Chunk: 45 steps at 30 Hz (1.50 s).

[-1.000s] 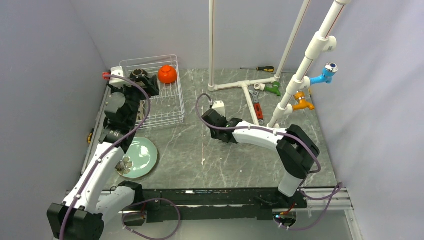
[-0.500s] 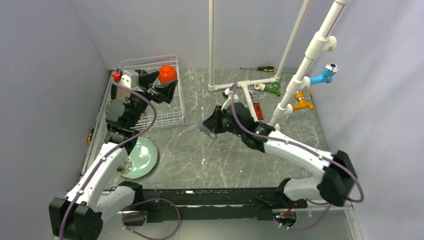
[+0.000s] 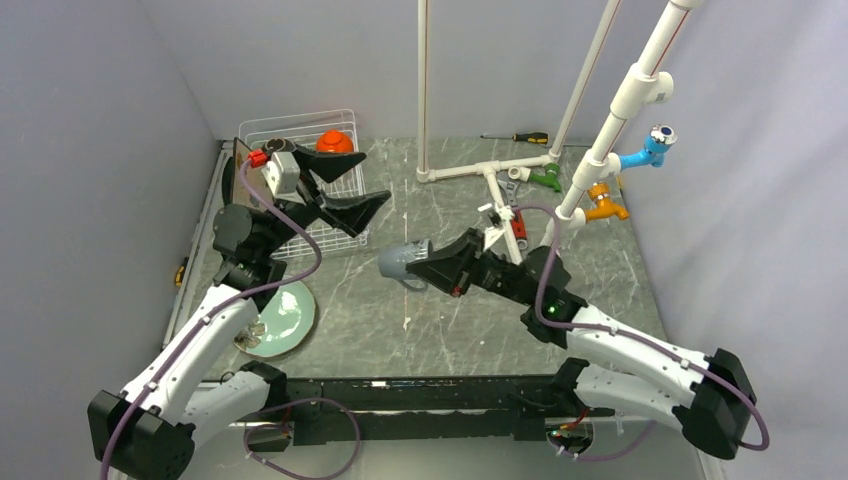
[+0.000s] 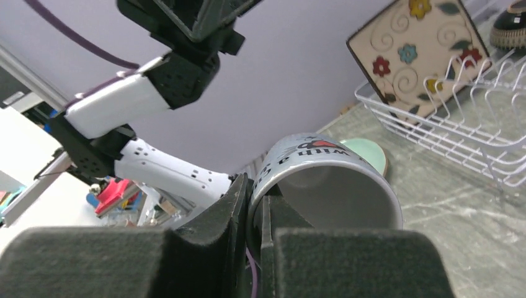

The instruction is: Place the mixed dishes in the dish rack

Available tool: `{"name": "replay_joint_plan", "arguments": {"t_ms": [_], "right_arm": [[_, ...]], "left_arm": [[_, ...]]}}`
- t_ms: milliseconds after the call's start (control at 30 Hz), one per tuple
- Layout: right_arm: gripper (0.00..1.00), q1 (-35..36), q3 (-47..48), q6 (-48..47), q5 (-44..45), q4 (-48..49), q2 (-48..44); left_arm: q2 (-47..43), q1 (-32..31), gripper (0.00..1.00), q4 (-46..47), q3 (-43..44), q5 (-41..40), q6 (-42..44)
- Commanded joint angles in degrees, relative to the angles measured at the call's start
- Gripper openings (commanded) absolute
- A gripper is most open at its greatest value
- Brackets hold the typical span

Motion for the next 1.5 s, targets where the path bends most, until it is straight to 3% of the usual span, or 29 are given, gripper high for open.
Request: {"name": "replay_joint_plan", "arguments": {"t_ms": [0, 200, 400, 600, 867, 1033, 1367, 1467], "right_arm": [[0.00, 0.0, -4.5, 2.2, 5.3, 15.3, -7.8], [0.00, 0.0, -16.1, 9.1, 23.0, 24.3, -18.2], [0.00, -0.3, -20.1, 10.7, 30.4, 24.7, -24.4], [0.00, -0.4, -19.0, 9.0, 26.5, 24.9, -26.1], [0.00, -0.4, -17.9, 11.1, 21.9, 30.3, -23.6], [0.00, -0.4, -18.8, 11.6, 21.8, 33.5, -23.4], [0.00, -0.4, -19.5, 11.7, 21.8, 33.1, -24.7], [0.00, -0.4, -19.4, 12.0, 19.9, 33.4, -24.1]], "left_arm": [[0.6, -3.7, 0.99, 2.3, 2.9, 0.6, -4.5], [4.6, -11.6, 0.99, 3.5, 4.0, 0.5, -10.7], [7.3, -20.3, 0.99, -5.3, 6.3, -4.0, -6.2], [9.8, -21.9, 0.99, -6.6, 6.2, -7.8, -11.2], [14.8, -22.2, 0.99, 12.2, 1.7, 0.5, -23.2], [16.7, -24.6, 0.96, 17.1, 1.2, 4.3, -22.2], [16.0, -27.2, 0.82, 16.7, 0.9, 5.0, -19.2], [16.0, -27.2, 0.85, 17.6, 0.9, 5.1, -20.4]]}}
